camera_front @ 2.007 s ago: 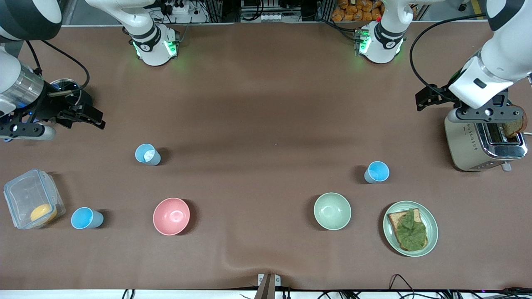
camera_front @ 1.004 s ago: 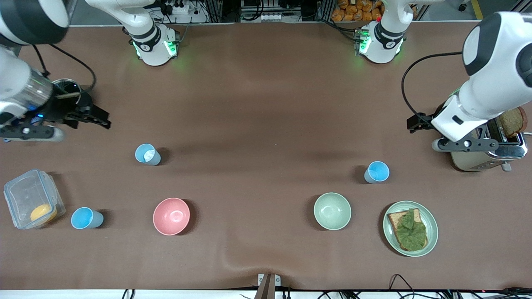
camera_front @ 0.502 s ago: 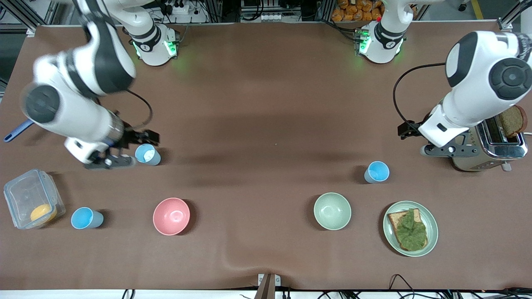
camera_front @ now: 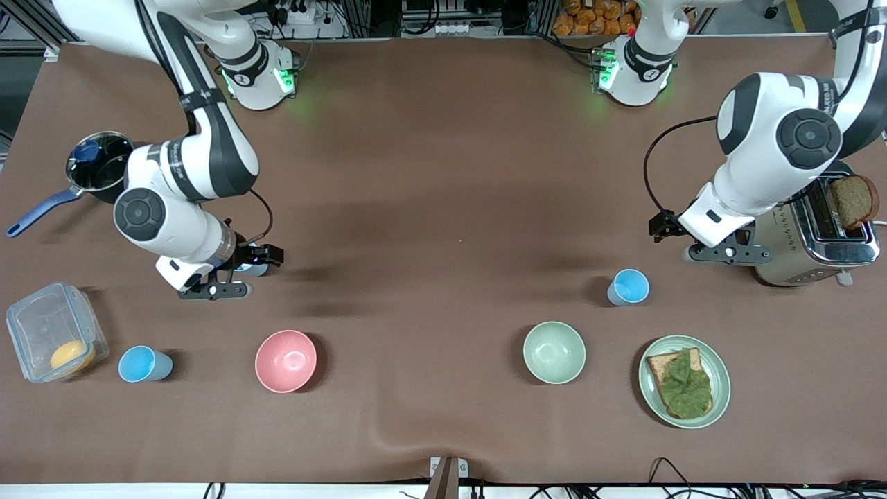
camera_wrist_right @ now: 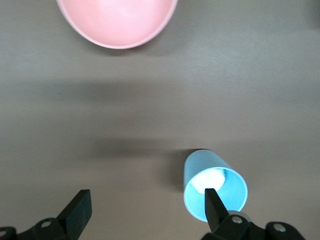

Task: Stack blue cups with both arms
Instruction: 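Grasp the nearby blue cup with the right gripper while the left gripper descends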

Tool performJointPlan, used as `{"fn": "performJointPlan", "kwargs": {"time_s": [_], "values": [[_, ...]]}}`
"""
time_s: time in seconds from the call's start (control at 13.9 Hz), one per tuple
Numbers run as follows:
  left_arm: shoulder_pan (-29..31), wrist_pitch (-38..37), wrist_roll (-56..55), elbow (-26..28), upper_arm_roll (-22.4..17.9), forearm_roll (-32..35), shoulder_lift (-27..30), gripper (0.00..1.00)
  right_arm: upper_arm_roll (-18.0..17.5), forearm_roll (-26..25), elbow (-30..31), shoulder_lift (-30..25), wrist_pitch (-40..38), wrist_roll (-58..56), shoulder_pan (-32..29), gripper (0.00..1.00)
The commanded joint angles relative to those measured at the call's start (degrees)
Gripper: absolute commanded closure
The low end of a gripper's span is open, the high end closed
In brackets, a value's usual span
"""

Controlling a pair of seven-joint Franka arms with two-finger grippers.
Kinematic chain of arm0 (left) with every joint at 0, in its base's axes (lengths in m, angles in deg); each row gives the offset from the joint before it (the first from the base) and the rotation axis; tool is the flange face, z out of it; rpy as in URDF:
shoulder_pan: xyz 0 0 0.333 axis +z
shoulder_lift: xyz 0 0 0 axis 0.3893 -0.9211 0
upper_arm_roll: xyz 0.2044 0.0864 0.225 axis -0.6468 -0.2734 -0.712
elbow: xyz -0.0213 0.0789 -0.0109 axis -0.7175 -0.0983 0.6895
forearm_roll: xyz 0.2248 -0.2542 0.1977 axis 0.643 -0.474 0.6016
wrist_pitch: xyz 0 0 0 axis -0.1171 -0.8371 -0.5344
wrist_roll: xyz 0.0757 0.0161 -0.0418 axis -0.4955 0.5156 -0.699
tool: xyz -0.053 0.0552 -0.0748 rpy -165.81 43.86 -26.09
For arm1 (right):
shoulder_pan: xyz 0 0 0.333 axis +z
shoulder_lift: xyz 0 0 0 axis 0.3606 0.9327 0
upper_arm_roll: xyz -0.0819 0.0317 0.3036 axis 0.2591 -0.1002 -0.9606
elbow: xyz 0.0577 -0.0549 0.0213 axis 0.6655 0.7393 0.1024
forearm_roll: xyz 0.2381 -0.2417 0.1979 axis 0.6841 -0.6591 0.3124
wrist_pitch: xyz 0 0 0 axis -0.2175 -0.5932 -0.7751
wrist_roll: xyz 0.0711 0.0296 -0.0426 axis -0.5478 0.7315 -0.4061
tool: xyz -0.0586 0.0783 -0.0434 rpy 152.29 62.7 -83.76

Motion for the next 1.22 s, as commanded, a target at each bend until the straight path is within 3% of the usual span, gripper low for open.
{"fn": "performJointPlan", "kwargs": {"time_s": [0.0,0.65,0.72,0.79,0.86,1.0,1.15], "values": [[0.9,3.4,-0.7,1.3,0.3,1.0,-0.7,0.0,-0.6,-1.6,1.2,1.9,1.6,0.6,-2.8,0.0],[0.8,9.9,-0.8,1.3,0.1,1.0,-6.5,0.0,-0.6,-1.6,11.4,3.0,14.5,0.9,-2.3,0.0],[0.7,10.6,-0.8,1.3,0.1,1.0,-6.9,0.0,-0.6,-1.6,11.5,3.1,14.9,0.9,-2.3,0.07],[0.7,11.3,-0.9,1.3,0.1,1.3,-7.7,0.0,-0.6,-1.6,11.5,3.2,14.9,0.9,-2.0,0.54],[0.6,12.1,-2.0,1.3,0.2,2.6,-8.4,0.0,-0.5,-1.6,11.5,3.2,14.8,0.8,-1.9,0.82],[0.2,13.3,-5.9,1.3,0.3,6.2,-10.1,0.0,-0.5,-1.6,11.4,3.3,14.7,0.8,-1.9,1.0],[0.1,16.0,-7.2,1.3,0.3,6.9,-11.9,0.0,-0.5,-1.6,11.4,3.3,14.5,0.7,-1.8,1.0]]}}
